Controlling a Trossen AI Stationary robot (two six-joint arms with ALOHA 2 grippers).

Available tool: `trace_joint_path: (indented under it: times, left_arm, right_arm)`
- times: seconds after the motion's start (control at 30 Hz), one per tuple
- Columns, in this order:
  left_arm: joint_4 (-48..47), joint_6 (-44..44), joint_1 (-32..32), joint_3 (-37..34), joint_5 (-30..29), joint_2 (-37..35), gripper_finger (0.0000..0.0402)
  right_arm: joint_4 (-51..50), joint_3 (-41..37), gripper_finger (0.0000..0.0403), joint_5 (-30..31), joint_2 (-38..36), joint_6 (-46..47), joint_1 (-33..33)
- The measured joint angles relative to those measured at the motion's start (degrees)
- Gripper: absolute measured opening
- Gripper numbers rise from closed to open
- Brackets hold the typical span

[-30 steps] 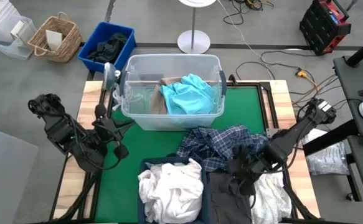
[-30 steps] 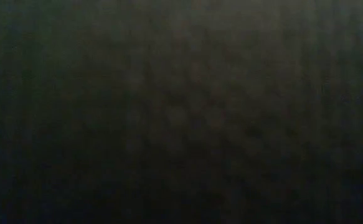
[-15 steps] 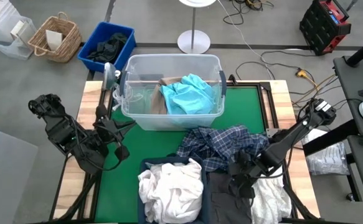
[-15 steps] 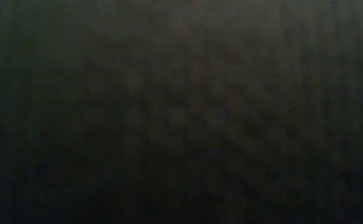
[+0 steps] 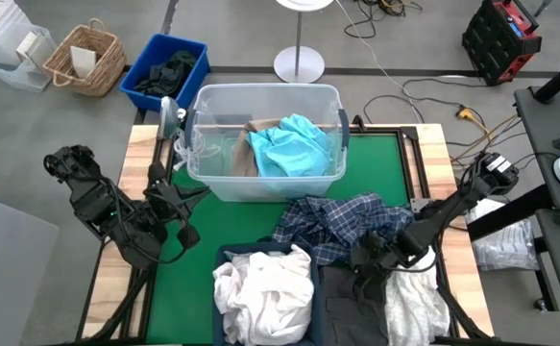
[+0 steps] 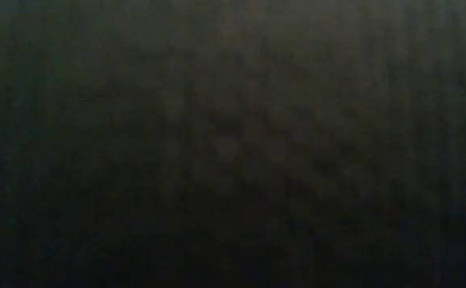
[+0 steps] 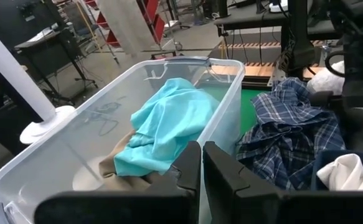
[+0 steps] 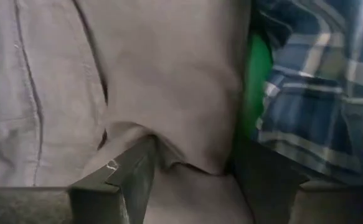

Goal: Sort clothes
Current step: Put the gray shorts into the transparent laundry bin

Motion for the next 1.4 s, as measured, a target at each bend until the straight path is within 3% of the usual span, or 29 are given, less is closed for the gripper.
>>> trace_joint_path:
  times: [0.27, 0.5, 0.67, 0.83, 1.1, 1.27, 1.4]
  left_arm:
    - [1.0, 0.0, 0.0, 0.0, 0.0, 0.0, 0.0]
    - [1.5, 0.0, 0.0, 0.0, 0.0, 0.0, 0.0]
    - [3.2, 0.2, 0.0, 0.0, 0.0, 0.0, 0.0]
    - [5.2, 2.3, 0.0, 0.0, 0.0, 0.0, 0.0]
    - [8.0, 4.5, 0.0, 0.0, -0.1, 0.0, 0.0]
    - [12.3, 5.2, 0.0, 0.0, -7.1, 0.0, 0.0]
    - [14.6, 7.5, 0.0, 0.0, -8.6, 0.0, 0.0]
  right_arm:
    - [3.6, -3.1, 0.0147, -0.4, 1.9, -0.6, -0.1]
    - [4.8, -3.3, 0.0024, -0.4, 4.7, -1.8, -0.1]
    - [1.0, -0.8, 0.0013, -0.4, 2.6, -1.3, -0.1]
    - [-8.9, 5.5, 0.0011, 1.8, -0.7, -1.3, -0.1]
    - [-27.1, 21.0, 0.001, 13.4, -2.0, -5.6, -0.1]
    - [-32.2, 30.5, 0.001, 22.4, -2.0, -9.1, -0.1]
    - [-34.2, 37.2, 0.0009, 29.7, -2.1, -12.1, -0.1]
